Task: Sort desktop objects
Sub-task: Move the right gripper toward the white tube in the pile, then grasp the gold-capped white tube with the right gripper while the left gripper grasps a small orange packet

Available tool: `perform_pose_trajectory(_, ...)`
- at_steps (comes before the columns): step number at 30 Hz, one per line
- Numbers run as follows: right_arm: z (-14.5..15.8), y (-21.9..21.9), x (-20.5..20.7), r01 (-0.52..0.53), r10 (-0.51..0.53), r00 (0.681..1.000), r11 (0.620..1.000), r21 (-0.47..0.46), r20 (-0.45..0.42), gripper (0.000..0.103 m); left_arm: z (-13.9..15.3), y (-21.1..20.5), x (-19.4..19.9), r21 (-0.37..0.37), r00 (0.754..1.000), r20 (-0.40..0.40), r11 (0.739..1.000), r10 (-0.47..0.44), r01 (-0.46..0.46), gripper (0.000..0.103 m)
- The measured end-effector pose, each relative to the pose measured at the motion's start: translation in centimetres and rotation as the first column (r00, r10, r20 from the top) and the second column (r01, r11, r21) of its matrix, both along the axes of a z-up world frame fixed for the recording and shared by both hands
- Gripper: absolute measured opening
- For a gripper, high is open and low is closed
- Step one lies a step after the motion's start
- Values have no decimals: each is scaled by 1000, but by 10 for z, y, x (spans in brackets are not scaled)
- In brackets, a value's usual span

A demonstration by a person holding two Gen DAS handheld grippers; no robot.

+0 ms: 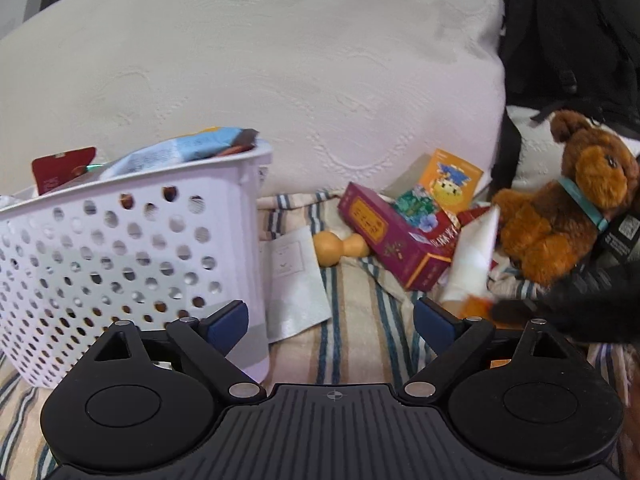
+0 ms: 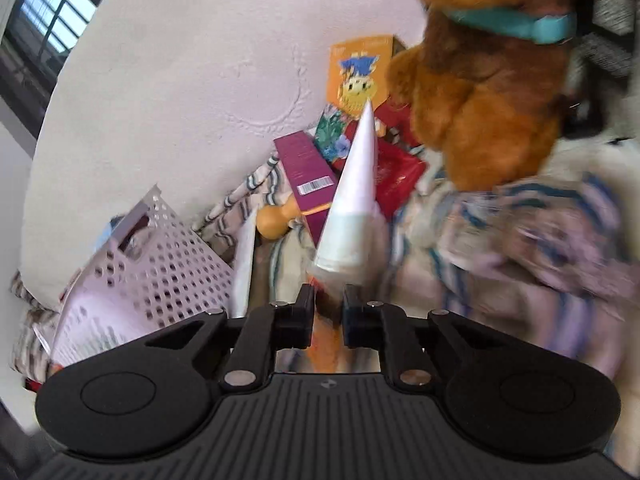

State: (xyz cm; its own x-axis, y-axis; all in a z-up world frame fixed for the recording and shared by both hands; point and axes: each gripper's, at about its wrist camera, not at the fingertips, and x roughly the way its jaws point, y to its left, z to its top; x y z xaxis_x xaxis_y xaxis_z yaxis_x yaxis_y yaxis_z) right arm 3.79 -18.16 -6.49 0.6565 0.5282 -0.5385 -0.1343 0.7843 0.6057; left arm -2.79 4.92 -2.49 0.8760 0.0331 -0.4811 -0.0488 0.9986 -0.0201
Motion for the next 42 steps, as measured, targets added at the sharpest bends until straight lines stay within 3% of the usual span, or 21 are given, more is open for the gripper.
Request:
perform_pose_trajectory(2, -5, -3, -5, -5, 5, 1000, 1000, -13, -20, 21, 0, 2, 1, -9, 1000, -2, 1000, 13, -13, 97)
perform_pose_trajectory(7, -16, -5, 5, -8, 10, 998, 1000, 18, -62, 45, -6, -2, 2, 11, 1000, -24, 1000, 13, -13, 97)
perform_pose_trajectory(11, -18, -4, 1, 9, -7, 997, 1000, 22, -72, 33, -10, -10, 4, 45, 999, -30, 999, -18, 19, 98)
perform_pose_trajectory(13, -18, -11, -3, 7, 1, 995, 997, 81, -95, 32, -13, -19, 2, 82, 998, -23, 995, -50, 51, 98)
perform_pose_trajectory(14, -18, -14, -3, -17, 34, 992, 990, 143, -118, 35, -14, -24, 0, 109, 998, -17, 992, -65, 67, 98)
perform_pose_trajectory(16, -22, -16, -2, -90, 135, 979, 958, 272, -152, 57, -17, -33, -3, 165, 996, -6, 983, -87, 86, 98)
perform_pose_trajectory(17, -22, -20, -4, -78, 129, 980, 951, 299, -154, 65, -17, -36, -4, 183, 995, -1, 978, -98, 96, 98)
perform_pose_trajectory(22, -1, -31, -9, 64, -55, 995, 991, 114, -78, 67, -24, -52, -7, 268, 987, 18, 952, -158, 147, 98)
perform_pose_trajectory(26, -1, -26, 17, 64, -55, 993, 994, 87, -105, 71, -29, -67, -5, 298, 973, 18, 930, -231, 215, 98)
perform_pose_trajectory(30, -7, -16, 49, 52, -42, 987, 997, 63, -153, 71, -36, -77, -3, 358, 968, 20, 906, -249, 225, 98)
perform_pose_trajectory(32, -9, -11, 61, 39, -26, 984, 997, 72, -176, 72, -34, -71, -1, 322, 967, 11, 916, -255, 238, 98)
perform_pose_trajectory(34, -12, -7, 67, 35, -20, 981, 997, 73, -194, 76, -29, -57, 4, 212, 954, -29, 931, -298, 297, 98)
perform_pose_trajectory(36, -14, -5, 70, 28, -10, 980, 996, 88, -199, 82, -26, -45, 9, 84, 916, -76, 913, -393, 399, 98)
perform_pose_trajectory(39, -15, -2, 75, 31, -10, 980, 994, 103, -197, 85, -27, -42, 12, 18, 891, -81, 894, -446, 449, 98)
perform_pose_trajectory(42, -15, 5, 79, 17, -4, 985, 997, 73, -175, 84, -35, -44, 26, -58, 862, -135, 872, -489, 486, 94)
